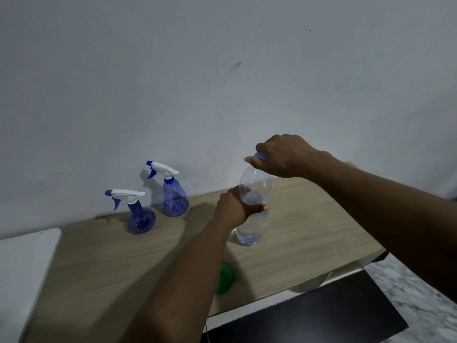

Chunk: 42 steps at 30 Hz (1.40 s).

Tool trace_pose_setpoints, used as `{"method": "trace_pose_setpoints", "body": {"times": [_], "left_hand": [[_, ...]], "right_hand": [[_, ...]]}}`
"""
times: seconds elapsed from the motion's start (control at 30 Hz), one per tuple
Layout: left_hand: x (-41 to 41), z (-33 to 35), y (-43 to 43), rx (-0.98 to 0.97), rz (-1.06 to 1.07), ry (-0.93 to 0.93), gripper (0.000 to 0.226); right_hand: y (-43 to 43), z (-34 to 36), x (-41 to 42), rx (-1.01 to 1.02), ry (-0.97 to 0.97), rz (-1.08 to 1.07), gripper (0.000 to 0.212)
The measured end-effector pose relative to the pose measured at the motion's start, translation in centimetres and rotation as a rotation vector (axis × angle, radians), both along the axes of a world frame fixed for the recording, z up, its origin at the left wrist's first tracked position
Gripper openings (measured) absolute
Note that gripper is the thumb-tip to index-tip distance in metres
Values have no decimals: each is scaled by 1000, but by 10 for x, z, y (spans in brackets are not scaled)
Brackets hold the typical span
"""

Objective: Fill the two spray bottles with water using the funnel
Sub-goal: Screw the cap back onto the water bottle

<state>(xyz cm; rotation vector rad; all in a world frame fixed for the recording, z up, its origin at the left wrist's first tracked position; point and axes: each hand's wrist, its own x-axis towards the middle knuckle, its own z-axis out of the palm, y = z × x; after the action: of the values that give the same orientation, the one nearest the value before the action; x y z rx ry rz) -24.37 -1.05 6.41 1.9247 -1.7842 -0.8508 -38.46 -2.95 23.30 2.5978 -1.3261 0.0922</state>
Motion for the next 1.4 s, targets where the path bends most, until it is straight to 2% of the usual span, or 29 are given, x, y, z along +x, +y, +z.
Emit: {"method": "trace_pose_setpoints", "body": {"times": [0.1, 0.23, 0.33, 0.43, 0.5, 0.6, 0.67, 0.73, 0.8, 0.9, 1.07, 1.23, 1.4], "left_hand": [[-1, 3, 1, 30, -2, 18, 86], [-2, 2, 1, 34, 30, 46, 91], [-3, 3, 9, -15, 118, 148, 86], [-4, 7, 23, -9, 165, 302, 87], [-2, 4, 32, -11, 155, 314, 89], [10, -13, 55, 36, 185, 232, 102], [23, -29, 79, 81, 227, 99, 99], [37, -45, 101, 147, 234, -103, 88], [47, -58, 121, 238, 258, -191, 78], [51, -74, 139, 292, 298, -224, 60], [41, -82, 144, 193, 426, -229, 32], [37, -70, 121, 144, 478, -235, 27], [36, -45, 69, 9, 484, -200, 23]], "right_hand": [[3, -2, 12, -186, -11, -101, 61], [-4, -16, 13, -181, -114, -157, 66], [-11, -38, -1, 57, -327, -130, 71], [-12, -60, -12, 405, -758, -34, 58], [-10, -75, -13, 564, -915, 2, 43], [-8, -89, -9, 639, -1035, 61, 33], [-9, -91, -9, 628, -1069, 97, 35], [-13, -92, -11, 623, -1070, 130, 40], [-16, -92, -12, 623, -1054, 161, 43], [-17, -91, -14, 608, -1028, 206, 41], [-21, -91, -17, 575, -1025, 234, 43], [-45, -86, -21, 513, -1032, 151, 71], [-85, -68, -23, 470, -1097, 45, 82]]}}
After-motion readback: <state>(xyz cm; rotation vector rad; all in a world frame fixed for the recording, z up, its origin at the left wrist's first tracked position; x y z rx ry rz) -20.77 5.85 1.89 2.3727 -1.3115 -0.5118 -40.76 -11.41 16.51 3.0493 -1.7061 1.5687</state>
